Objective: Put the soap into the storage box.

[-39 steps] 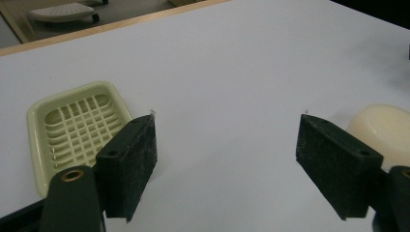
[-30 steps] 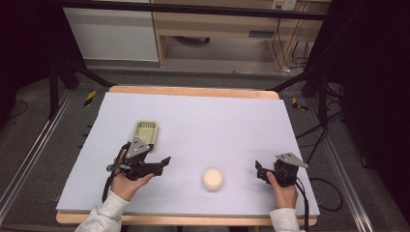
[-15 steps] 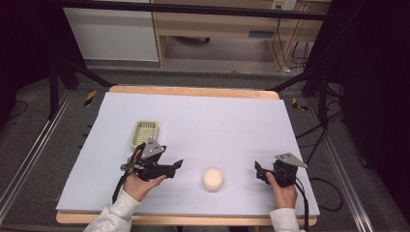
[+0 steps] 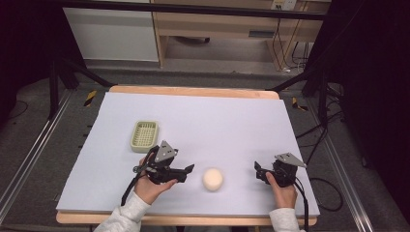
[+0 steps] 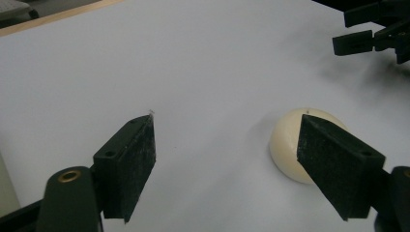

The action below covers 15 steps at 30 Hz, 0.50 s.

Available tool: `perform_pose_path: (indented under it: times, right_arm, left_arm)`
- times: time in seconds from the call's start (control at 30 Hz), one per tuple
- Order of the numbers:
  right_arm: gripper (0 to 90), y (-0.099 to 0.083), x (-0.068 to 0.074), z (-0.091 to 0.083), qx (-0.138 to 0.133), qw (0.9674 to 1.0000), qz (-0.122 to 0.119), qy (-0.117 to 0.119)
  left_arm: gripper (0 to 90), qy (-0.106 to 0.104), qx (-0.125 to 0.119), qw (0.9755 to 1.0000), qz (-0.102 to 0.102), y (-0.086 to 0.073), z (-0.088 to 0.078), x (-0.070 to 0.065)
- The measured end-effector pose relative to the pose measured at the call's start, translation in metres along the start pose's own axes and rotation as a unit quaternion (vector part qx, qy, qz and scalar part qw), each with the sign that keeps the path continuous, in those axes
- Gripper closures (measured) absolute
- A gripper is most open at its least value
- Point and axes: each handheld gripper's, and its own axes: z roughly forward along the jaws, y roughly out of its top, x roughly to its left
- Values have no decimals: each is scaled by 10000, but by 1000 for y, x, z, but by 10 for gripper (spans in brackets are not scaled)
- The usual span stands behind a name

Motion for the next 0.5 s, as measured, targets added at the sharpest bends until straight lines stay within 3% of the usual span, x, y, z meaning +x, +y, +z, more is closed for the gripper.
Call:
perform_pose_path:
  times: [0.5]
  right_arm:
    - [48, 0, 0, 0, 12, 10000, 11, -1]
  left_arm:
    - [209, -157, 105, 9998, 106, 3, 10, -15]
